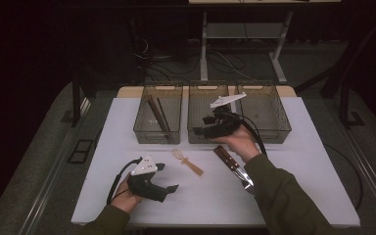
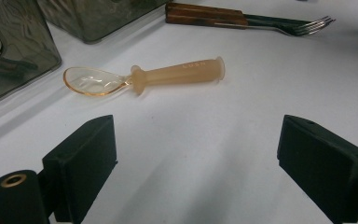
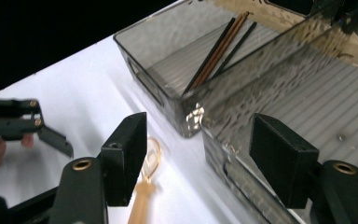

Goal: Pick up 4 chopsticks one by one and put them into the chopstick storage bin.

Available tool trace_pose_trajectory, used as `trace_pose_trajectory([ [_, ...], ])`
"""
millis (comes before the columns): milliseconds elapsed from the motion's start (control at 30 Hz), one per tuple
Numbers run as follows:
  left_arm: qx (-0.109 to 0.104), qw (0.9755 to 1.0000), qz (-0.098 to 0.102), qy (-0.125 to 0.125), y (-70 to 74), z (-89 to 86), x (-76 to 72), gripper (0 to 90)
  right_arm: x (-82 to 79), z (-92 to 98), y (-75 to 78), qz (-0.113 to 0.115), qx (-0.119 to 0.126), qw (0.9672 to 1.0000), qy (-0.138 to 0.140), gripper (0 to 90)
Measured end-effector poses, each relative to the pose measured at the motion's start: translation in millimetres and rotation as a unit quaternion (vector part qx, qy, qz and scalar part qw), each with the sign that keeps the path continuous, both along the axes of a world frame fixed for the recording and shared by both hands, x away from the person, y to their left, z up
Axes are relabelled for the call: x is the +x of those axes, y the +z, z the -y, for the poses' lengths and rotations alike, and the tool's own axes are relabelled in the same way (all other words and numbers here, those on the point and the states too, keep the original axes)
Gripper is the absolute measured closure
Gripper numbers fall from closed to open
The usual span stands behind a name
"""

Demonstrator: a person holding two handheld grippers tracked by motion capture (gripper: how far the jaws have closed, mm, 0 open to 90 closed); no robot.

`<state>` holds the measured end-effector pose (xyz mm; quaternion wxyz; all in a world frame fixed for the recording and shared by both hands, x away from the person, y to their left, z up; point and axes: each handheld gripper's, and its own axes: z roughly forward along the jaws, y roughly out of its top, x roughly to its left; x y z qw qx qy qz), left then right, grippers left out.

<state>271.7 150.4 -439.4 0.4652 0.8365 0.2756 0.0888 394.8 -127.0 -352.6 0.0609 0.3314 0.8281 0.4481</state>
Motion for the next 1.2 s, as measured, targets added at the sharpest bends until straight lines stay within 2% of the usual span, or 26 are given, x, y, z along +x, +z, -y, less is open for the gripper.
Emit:
trace_pose_trajectory([
  [200,0.004,1.0,0.0,-0.001,-0.7,0.2,0.2,10.3,-12.5,20.2,-7.6,0.003,0.006,1.0,0.004,36.5],
  [600,0.013,0.9999,0.0,-0.001,-0.8,-0.5,0.4,10.3,-37.6,59.1,-22.2,-0.002,0.018,0.9998,-0.011,36.6],
  [800,0.012,0.9999,0.002,-0.001,-0.1,-1.0,-0.1,10.3,-49.3,74.0,-29.5,-0.004,0.002,0.9999,-0.015,36.5],
  [1200,0.013,0.9999,0.003,-0.001,0.0,-0.9,-0.3,10.3,-68.3,103.8,-34.4,-0.005,-0.009,0.9996,-0.025,36.5],
])
